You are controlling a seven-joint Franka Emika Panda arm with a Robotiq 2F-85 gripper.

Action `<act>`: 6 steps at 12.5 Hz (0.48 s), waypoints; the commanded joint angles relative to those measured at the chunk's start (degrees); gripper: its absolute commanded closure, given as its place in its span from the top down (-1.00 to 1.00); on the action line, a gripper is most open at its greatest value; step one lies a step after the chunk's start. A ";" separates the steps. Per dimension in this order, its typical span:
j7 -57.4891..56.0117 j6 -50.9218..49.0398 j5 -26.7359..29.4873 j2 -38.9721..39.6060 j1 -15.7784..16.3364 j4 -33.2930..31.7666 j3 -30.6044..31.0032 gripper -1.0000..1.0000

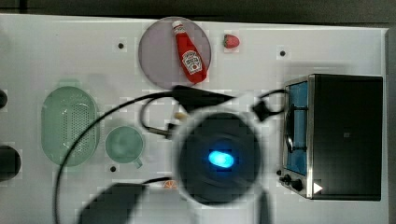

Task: Pick Banana and place it in mug.

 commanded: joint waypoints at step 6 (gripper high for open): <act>32.84 8.44 3.14 11.00 3.57 -2.95 19.06 -0.38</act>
